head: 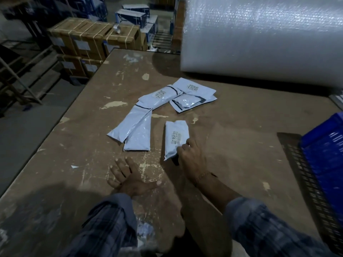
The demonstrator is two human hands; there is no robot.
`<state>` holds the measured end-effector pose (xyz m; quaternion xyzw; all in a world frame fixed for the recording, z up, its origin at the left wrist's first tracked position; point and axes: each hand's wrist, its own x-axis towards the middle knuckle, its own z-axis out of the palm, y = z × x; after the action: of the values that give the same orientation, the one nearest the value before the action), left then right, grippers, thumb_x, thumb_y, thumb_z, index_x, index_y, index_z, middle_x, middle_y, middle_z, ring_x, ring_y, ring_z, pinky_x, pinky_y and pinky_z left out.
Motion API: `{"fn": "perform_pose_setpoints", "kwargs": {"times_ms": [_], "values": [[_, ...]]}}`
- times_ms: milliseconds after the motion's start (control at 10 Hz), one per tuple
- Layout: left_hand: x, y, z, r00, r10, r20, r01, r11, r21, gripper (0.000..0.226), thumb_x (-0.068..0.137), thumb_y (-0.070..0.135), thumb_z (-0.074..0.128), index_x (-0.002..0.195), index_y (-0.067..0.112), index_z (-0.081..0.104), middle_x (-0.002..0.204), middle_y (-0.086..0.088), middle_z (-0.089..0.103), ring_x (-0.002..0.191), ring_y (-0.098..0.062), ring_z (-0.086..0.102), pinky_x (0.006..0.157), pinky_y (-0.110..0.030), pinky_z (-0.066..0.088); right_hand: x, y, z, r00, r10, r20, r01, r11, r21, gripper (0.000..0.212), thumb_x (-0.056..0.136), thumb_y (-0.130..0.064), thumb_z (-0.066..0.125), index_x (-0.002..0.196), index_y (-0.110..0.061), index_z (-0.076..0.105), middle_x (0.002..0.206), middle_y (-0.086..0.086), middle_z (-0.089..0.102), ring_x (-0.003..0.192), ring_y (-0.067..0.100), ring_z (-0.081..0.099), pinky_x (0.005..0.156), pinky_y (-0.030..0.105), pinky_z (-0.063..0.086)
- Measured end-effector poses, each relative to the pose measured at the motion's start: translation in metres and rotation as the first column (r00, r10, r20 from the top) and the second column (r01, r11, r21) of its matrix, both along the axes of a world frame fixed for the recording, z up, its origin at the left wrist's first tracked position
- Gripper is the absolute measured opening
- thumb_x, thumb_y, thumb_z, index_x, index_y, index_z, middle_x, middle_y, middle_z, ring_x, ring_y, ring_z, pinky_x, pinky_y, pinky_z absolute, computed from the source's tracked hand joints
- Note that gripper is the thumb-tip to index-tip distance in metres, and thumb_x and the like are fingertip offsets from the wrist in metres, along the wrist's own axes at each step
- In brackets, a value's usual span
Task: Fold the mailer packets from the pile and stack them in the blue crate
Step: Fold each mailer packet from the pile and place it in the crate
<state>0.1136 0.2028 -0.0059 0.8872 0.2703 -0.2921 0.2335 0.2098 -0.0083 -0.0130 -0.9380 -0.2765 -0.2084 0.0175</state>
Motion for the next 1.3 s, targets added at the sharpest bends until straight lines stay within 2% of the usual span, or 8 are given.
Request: {"fn": "perform_pose_setpoints", "kwargs": {"times_ms": [100,300,500,600,700,900,1100,1300], "values": [[-0.003,-0.006,-0.001,0.999,0.012,0.047,-0.011,1.0,-0.024,0.17,0.057,0.091,0.078,0.155,0.02,-0.042,0.161,-0.011,-0.049,0.155,-0.041,-0.031,0.124,-0.064,-0.003,-0.036,-0.018,-0.009,0.997,-0.065,-0.044,0.064,0.997,-0.034,0.009,0.085,-0.006,0.063,0.081,-0.006,0.071,0.082,0.02,0.067,0.102,0.044,0.065,0.097,0.057,0.05],[-0.005,0.001,-0.035,0.988,0.06,0.142,-0.048,0.995,-0.092,0.173,0.043,0.102,0.072,0.155,0.034,-0.04,0.164,-0.007,-0.046,0.155,-0.04,-0.033,0.124,-0.069,-0.004,-0.1,-0.035,-0.008,0.967,0.0,-0.256,0.036,0.99,0.137,0.015,0.086,-0.027,0.065,0.074,-0.018,0.064,0.069,0.004,0.062,0.079,0.031,0.061,0.102,0.052,0.043],[-0.024,-0.027,-0.061,0.911,0.03,0.412,-0.066,0.995,0.072,0.094,0.102,0.055,0.057,0.169,0.02,0.001,0.177,-0.012,-0.009,0.162,-0.031,-0.014,0.125,-0.066,-0.003,-0.104,-0.073,-0.004,0.951,0.03,-0.309,0.093,0.922,0.377,0.034,0.101,-0.041,0.048,0.119,-0.02,0.069,0.11,0.001,0.069,0.104,0.023,0.063,0.097,0.046,0.049],[-0.036,-0.064,-0.056,0.727,0.045,0.686,-0.106,0.993,0.047,0.059,0.103,0.02,0.043,0.161,0.016,0.034,0.171,-0.012,0.028,0.157,-0.034,0.025,0.124,-0.063,0.023,-0.087,-0.104,-0.034,0.889,-0.173,-0.425,0.223,0.972,0.072,0.066,0.103,-0.055,0.036,0.16,-0.022,0.036,0.164,0.016,0.035,0.15,0.042,0.031,0.12,0.056,0.029],[-0.041,-0.109,-0.048,0.62,-0.238,0.748,0.118,0.97,0.212,0.058,0.104,0.03,0.034,0.16,0.015,0.037,0.168,-0.009,0.036,0.154,-0.031,0.035,0.122,-0.056,0.034,-0.087,-0.114,-0.056,0.833,-0.228,-0.503,0.256,0.967,-0.014,0.075,0.1,-0.066,0.033,0.165,-0.032,0.02,0.166,0.018,0.03,0.149,0.041,0.032,0.119,0.055,0.029],[-0.029,-0.141,-0.067,0.619,-0.521,0.588,0.345,0.853,0.392,0.061,0.11,0.039,0.025,0.161,0.01,0.04,0.168,-0.017,0.036,0.158,-0.033,0.029,0.126,-0.053,0.029,-0.123,-0.101,-0.036,0.838,-0.404,-0.368,0.453,0.89,0.056,0.053,0.094,-0.06,0.05,0.126,-0.02,0.062,0.117,0.012,0.059,0.103,0.034,0.053,0.09,0.046,0.043],[-0.016,-0.127,-0.081,0.574,-0.604,0.552,0.434,0.797,0.42,0.063,0.108,0.039,0.024,0.166,0.014,0.028,0.175,-0.015,0.017,0.162,-0.031,0.02,0.127,-0.05,0.027,-0.095,-0.098,-0.055,0.883,-0.224,-0.412,0.318,0.932,0.174,0.06,0.103,-0.042,0.041,0.157,-0.019,0.038,0.166,0.014,0.03,0.152,0.035,0.029,0.119,0.051,0.032],[-0.016,-0.124,-0.095,0.565,-0.607,0.559,0.434,0.794,0.425,0.063,0.108,0.037,0.028,0.169,0.018,0.022,0.177,-0.011,0.008,0.164,-0.028,0.007,0.13,-0.051,0.02,-0.089,-0.097,-0.064,0.915,-0.143,-0.378,0.215,0.964,0.156,0.056,0.099,-0.029,0.046,0.154,-0.023,0.044,0.16,0.004,0.038,0.149,0.03,0.032,0.12,0.045,0.028]]}}
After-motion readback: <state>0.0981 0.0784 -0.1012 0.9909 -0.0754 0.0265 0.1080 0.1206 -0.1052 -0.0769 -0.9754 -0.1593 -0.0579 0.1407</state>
